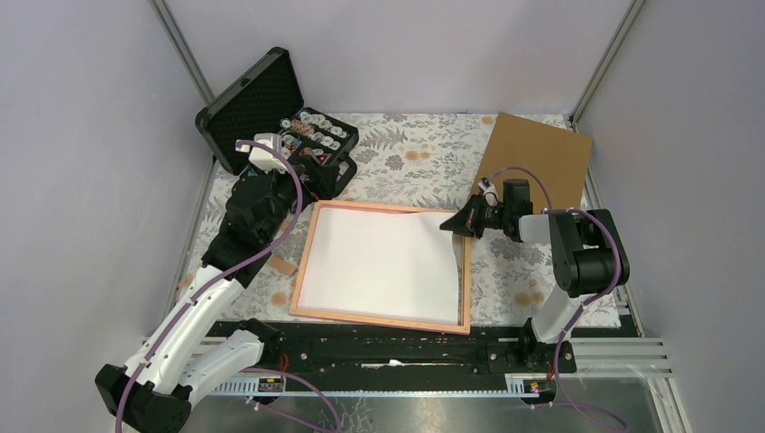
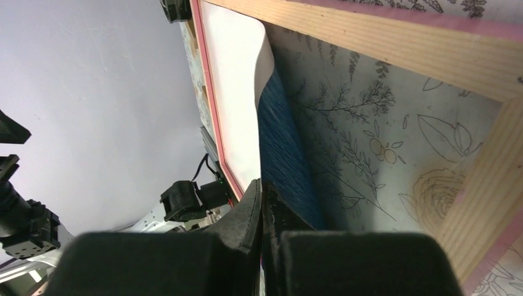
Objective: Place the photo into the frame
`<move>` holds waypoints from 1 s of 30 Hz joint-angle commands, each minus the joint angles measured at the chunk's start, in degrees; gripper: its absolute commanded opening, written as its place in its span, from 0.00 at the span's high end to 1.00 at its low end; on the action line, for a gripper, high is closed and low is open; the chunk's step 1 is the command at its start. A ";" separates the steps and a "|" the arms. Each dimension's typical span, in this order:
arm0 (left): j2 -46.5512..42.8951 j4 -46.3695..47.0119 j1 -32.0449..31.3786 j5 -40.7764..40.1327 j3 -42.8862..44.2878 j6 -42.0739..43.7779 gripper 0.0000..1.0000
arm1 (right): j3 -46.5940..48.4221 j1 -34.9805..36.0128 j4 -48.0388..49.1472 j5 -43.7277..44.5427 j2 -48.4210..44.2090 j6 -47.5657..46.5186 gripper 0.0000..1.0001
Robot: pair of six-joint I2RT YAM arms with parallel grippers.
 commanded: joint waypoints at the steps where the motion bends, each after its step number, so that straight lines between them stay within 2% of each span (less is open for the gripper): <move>1: 0.05 3.39 -0.28 0.91 0.02 -0.55 0.01 | -1.04 0.90 7.56 0.54 -1.41 3.85 0.96; 3: 0.05 3.39 -0.30 0.88 -0.03 -0.55 0.01 | 0.25 0.90 3.05 2.21 -1.53 1.71 0.84; 7: -0.03 3.35 -0.32 0.77 -0.03 -0.55 0.01 | 4.25 0.87 -12.31 8.64 -5.10 -7.16 0.55; 8: -0.03 3.33 -0.33 0.72 -0.03 -0.55 0.01 | 5.62 0.91 -17.50 11.23 -6.46 -9.69 0.51; 12: -0.21 3.47 -0.95 1.23 0.02 -0.68 0.01 | 11.04 0.91 -38.18 30.18 -12.20 -18.57 0.23; 14: -0.21 3.54 -1.19 1.25 -0.09 -0.64 0.01 | 12.87 0.87 -43.19 39.90 -13.95 -20.00 0.15; 16: -0.13 3.49 -1.18 0.80 -0.09 -0.59 0.01 | 14.07 0.68 -45.74 48.06 -14.75 -19.18 0.09; 18: -0.19 3.48 -1.20 1.19 0.01 -0.79 0.01 | 14.34 -0.28 -45.28 48.94 -15.22 -18.11 0.07; 22: -1.12 3.94 -1.60 1.12 -0.37 -0.42 0.01 | 12.69 -4.28 -39.94 41.31 -14.53 -14.96 0.08; 26: -0.69 3.19 -1.69 1.48 0.30 -0.49 0.01 | 7.92 -15.81 -30.73 32.79 -14.78 -9.72 0.07; 30: -0.58 3.62 -3.37 1.71 0.10 -0.40 0.01 | 7.63 -24.30 -29.10 35.09 -14.50 -9.15 0.06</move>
